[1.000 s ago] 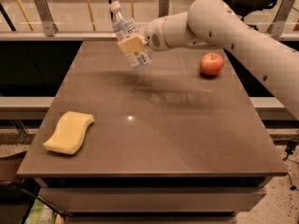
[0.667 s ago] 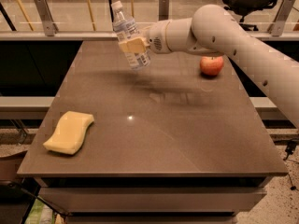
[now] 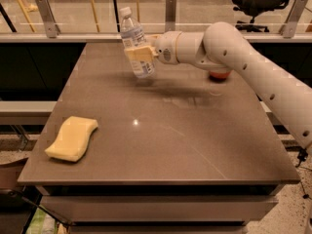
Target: Place blue plastic bottle upright
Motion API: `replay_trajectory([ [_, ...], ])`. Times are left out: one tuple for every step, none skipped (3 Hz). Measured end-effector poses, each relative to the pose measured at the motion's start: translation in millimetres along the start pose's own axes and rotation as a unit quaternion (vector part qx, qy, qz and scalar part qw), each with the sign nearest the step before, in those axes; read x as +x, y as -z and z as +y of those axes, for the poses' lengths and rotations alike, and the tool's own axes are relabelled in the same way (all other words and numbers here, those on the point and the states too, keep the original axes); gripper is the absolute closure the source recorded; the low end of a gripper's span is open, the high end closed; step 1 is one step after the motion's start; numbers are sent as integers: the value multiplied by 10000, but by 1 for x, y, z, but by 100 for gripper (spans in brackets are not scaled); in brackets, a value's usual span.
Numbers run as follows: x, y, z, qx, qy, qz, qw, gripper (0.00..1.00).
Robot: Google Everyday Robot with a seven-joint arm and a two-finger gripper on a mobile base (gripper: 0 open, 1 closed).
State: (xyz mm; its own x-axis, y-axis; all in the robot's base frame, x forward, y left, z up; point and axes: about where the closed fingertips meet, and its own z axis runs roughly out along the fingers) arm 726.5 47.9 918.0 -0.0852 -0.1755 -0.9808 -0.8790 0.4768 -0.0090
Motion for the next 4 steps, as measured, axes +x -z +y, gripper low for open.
replay_trajectory([
  [11,-5,-2,-110,-91,-191,9997,100],
  [23,-10,-1,-171,-199,-332,9991,100],
  [26,-11,1,-171,-257,-400,9987,100],
  [24,-10,1,-171,-256,-400,9987,100],
])
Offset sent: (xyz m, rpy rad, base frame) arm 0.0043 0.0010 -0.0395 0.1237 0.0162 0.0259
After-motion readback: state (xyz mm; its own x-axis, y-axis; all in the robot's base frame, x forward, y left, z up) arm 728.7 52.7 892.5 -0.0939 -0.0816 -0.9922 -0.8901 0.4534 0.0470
